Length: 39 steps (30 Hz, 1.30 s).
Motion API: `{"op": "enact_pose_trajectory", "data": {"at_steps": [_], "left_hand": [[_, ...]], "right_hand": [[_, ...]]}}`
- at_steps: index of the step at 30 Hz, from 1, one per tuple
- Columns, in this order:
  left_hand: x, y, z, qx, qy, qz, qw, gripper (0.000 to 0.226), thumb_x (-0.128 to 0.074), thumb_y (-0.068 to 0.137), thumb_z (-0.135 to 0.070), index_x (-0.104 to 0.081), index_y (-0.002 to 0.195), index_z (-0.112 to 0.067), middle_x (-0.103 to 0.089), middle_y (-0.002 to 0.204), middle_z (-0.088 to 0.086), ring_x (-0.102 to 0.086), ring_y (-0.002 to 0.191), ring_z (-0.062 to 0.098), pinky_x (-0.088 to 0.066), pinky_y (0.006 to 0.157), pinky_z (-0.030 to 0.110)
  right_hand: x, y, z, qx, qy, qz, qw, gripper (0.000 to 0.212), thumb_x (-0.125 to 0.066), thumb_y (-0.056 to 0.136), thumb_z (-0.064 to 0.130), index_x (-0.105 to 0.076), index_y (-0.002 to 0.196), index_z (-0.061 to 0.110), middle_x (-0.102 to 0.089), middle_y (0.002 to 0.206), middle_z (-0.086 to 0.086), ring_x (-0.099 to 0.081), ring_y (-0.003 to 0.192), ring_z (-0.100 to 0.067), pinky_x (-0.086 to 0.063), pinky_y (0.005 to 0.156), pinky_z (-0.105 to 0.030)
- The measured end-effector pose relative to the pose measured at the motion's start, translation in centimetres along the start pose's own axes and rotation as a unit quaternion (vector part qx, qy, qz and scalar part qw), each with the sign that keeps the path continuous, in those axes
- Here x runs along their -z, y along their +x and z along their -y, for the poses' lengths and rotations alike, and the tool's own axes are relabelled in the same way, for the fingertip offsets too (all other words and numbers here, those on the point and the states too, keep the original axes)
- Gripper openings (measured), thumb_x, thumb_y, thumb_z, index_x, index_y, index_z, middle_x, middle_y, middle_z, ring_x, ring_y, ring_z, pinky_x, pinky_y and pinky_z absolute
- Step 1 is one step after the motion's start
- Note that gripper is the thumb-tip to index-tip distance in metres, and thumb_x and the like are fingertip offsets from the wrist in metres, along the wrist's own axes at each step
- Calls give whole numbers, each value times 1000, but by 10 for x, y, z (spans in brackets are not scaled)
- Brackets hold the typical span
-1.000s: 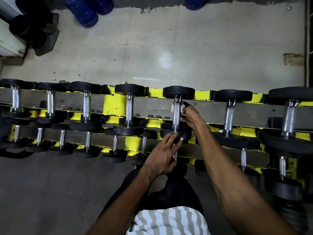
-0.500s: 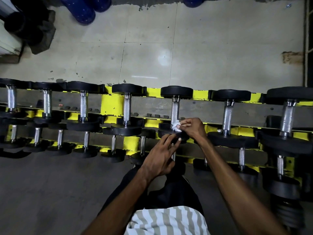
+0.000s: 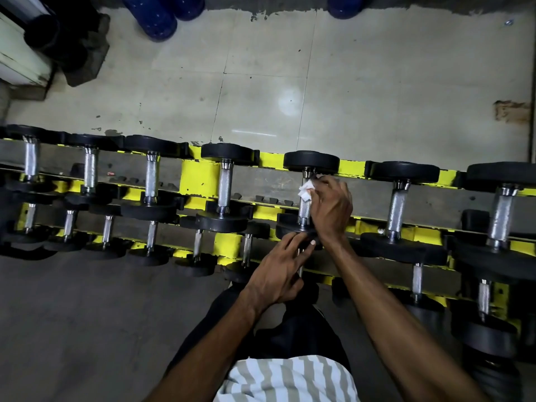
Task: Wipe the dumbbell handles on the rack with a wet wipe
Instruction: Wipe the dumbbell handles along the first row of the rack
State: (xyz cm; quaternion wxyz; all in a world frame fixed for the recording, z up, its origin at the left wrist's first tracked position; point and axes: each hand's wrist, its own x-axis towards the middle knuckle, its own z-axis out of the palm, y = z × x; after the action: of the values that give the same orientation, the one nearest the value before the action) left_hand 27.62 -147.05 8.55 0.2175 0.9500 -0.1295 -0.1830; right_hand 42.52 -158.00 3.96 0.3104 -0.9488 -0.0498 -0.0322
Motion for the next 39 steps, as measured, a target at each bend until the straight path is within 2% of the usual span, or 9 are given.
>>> {"op": "enact_pose_trajectory", "data": {"at_steps": [5, 9, 13, 16, 19, 23, 30, 34, 39], "left_hand": [[-4, 0, -1, 3, -3, -4, 1000, 89, -64, 72, -26, -36, 155, -10, -29, 157, 15, -24, 149, 32, -45, 112, 42], [-4, 1, 1, 4, 5, 7, 1000, 90, -65, 74, -27, -34, 156, -11, -29, 156, 16, -24, 148, 32, -45, 112, 45], [-2, 1, 1, 1, 4, 8, 1000, 89, -68, 75, -25, -34, 156, -12, -29, 156, 15, -23, 148, 31, -48, 109, 45], [-3, 1, 0, 7, 2, 8, 1000, 88, -67, 77, -24, -33, 157, -13, -28, 157, 14, -23, 149, 31, -49, 108, 45], [-4, 1, 0, 8, 1, 6, 1000, 87, -67, 77, -23, -32, 157, -13, -28, 157, 14, -23, 149, 30, -49, 107, 45], [-5, 0, 0, 7, 2, 3, 1000, 86, -65, 77, -25, -33, 157, -13, -28, 157, 14, -22, 150, 30, -45, 112, 43], [-7, -1, 1, 8, -3, -5, 1000, 89, -67, 78, -26, -31, 158, -14, -26, 159, 14, -23, 150, 31, -42, 114, 40], [-8, -2, 1, 9, -4, -5, 1000, 90, -68, 76, -27, -32, 158, -14, -28, 159, 13, -23, 150, 30, -41, 114, 38], [-7, -2, -1, 12, -20, -10, 1000, 90, -67, 74, -25, -34, 157, -13, -29, 158, 13, -24, 149, 31, -42, 112, 37]], "right_hand": [[2, 14, -13, 202, -122, 59, 970, 38, -60, 83, 8, -67, 120, 16, -64, 125, 0, -56, 98, -26, -44, 78, -35], [7, 32, -7, 331, -226, 134, 906, 45, -66, 82, 6, -58, 125, 15, -60, 129, -3, -57, 95, -29, -42, 80, -38], [14, 45, 5, 356, -307, 193, 861, 40, -58, 88, 12, -54, 128, 15, -58, 135, -4, -66, 89, -29, -42, 83, -38], [17, 40, 15, 349, -333, 243, 842, 35, -45, 94, 12, -52, 128, 12, -53, 140, -8, -67, 84, -29, -41, 72, -36], [16, 36, 29, 352, -368, 312, 802, 29, -47, 97, 14, -57, 124, 13, -59, 125, -7, -66, 89, -26, -42, 67, -35], [14, 32, 34, 323, -320, 447, 770, 23, -50, 97, 21, -67, 111, 14, -71, 109, -5, -68, 98, -27, -52, 78, -35], [33, 23, 0, 270, -119, 396, 870, 24, -68, 83, 17, -77, 101, 31, -75, 94, 4, -69, 89, -19, -47, 72, -24], [49, 11, -36, 89, -6, 338, 937, 20, -80, 78, 24, -80, 96, 33, -77, 95, 7, -68, 84, -12, -46, 72, -23], [28, -12, -53, -120, 139, 303, 935, 23, -80, 79, 15, -79, 101, 20, -77, 100, 3, -69, 86, -1, -58, 83, -26]]}}
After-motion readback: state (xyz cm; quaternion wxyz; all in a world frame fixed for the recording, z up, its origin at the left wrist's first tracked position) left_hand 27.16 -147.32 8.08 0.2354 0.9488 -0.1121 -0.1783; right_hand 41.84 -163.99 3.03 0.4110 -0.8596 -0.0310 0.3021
